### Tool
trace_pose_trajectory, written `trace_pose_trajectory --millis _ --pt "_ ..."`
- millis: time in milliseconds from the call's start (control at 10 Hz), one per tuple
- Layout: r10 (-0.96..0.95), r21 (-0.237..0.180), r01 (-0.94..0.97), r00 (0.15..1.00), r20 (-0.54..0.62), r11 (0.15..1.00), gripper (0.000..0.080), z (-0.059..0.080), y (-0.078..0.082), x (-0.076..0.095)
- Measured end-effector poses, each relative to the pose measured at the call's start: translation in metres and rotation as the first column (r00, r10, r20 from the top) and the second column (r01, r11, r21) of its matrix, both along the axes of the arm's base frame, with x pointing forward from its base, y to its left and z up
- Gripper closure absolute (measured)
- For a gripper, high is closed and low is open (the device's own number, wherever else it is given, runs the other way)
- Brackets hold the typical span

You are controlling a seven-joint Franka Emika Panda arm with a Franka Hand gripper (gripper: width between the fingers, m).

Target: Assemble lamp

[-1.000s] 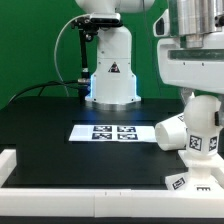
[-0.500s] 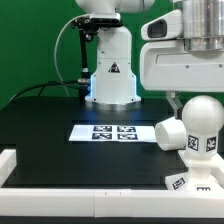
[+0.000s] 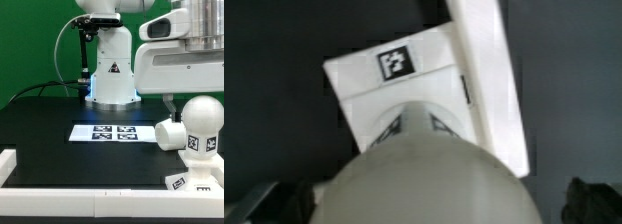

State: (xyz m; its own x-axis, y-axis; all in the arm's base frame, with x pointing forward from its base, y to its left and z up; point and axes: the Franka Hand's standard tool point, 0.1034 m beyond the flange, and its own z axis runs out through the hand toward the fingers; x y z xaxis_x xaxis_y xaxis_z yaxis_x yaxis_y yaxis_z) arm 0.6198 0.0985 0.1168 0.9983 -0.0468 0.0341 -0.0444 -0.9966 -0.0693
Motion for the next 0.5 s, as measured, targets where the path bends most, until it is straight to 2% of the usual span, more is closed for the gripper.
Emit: trace_pose_trajectory --millis 200,300,500 --pt "0.304 -0.042 -0.303 0.953 0.008 0.952 0.0101 -0.0017 -0.0004 -0.0008" --pt "0.436 -0.051 -0.435 0.900 0.009 0.899 0.0101 -0.0026 -0.0022 -0.0009" --pt "0.463 -0.055 -0.462 0.886 0.008 0.885 0.0101 -0.0028 -0.0034 -0.0008"
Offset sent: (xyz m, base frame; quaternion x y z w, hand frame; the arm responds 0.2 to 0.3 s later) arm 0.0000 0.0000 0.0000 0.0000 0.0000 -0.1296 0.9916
